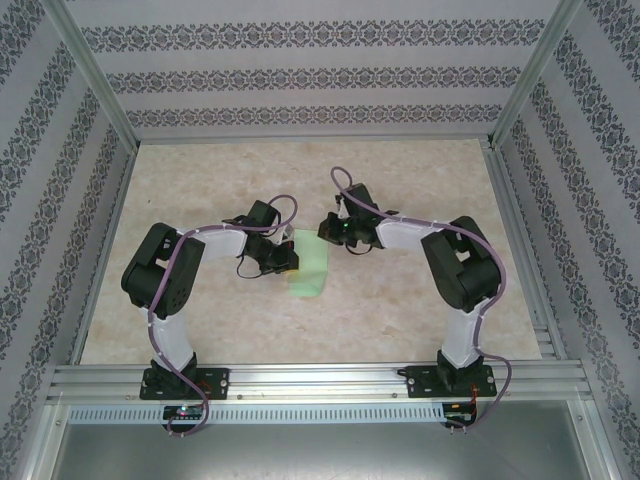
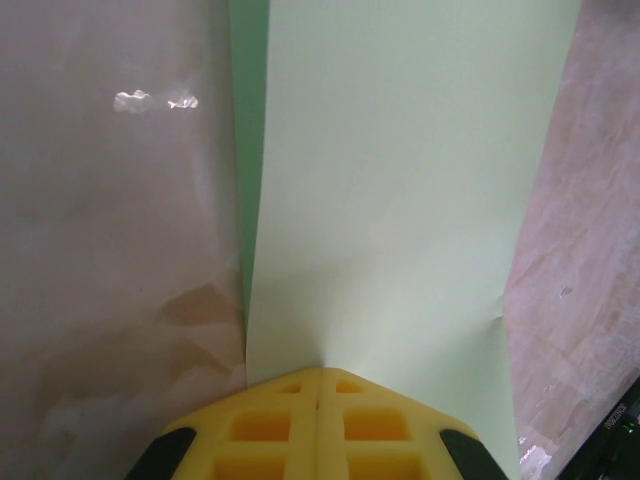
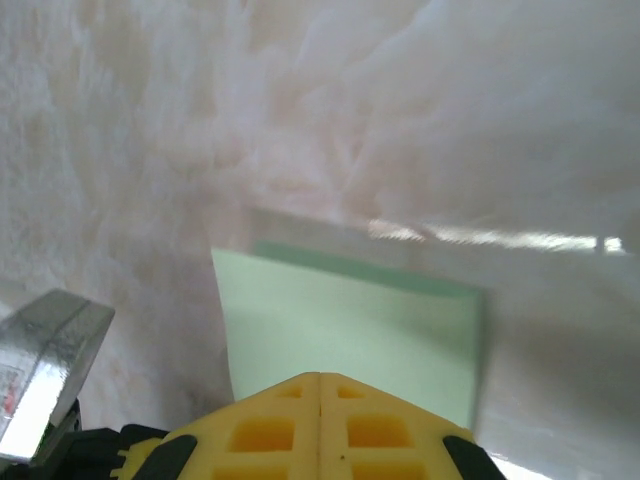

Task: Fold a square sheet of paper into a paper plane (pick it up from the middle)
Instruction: Fold the square sheet of paper in half at the center of the table.

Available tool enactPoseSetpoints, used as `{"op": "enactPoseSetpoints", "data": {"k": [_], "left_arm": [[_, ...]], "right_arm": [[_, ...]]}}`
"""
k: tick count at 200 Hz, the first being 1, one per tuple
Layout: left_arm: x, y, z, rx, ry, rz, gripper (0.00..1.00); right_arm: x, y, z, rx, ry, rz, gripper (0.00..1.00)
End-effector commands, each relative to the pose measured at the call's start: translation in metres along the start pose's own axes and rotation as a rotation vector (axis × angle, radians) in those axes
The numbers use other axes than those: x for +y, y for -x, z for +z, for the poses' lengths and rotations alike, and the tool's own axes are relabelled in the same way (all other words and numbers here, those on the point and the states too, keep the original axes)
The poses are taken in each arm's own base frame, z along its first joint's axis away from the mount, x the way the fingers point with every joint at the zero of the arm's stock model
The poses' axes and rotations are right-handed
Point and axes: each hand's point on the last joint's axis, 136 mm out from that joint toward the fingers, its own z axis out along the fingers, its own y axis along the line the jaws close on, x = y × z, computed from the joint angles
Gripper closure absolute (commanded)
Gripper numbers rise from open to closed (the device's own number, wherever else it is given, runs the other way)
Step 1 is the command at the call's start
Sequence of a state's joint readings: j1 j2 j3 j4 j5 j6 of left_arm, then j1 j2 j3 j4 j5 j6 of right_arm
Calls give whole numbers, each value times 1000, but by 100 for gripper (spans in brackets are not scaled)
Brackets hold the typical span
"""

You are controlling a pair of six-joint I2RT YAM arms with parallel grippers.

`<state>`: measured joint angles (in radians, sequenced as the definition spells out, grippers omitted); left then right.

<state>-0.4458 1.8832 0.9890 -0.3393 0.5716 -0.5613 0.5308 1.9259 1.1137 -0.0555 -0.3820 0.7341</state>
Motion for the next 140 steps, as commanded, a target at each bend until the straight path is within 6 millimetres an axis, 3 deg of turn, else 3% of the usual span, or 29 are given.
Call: {"op": "enactPoseSetpoints", "data": {"k": [1, 48, 91, 121, 140], "left_arm": [[102, -62, 25, 160, 361, -136, 100], [104, -64, 26, 161, 364, -142, 100], [104, -65, 26, 163, 364, -146, 100], [104, -65, 26, 162, 362, -146, 100], [105, -65, 26, 162, 361, -147, 100]], "right_arm": [[1, -3, 17, 38, 16, -1, 100], [-30, 5, 27, 41, -63, 56, 100], [-64, 22, 21, 5, -125, 154, 100], [-64, 36, 12, -30, -125, 164, 100], [-52, 44, -1, -57, -98, 145, 100]]}}
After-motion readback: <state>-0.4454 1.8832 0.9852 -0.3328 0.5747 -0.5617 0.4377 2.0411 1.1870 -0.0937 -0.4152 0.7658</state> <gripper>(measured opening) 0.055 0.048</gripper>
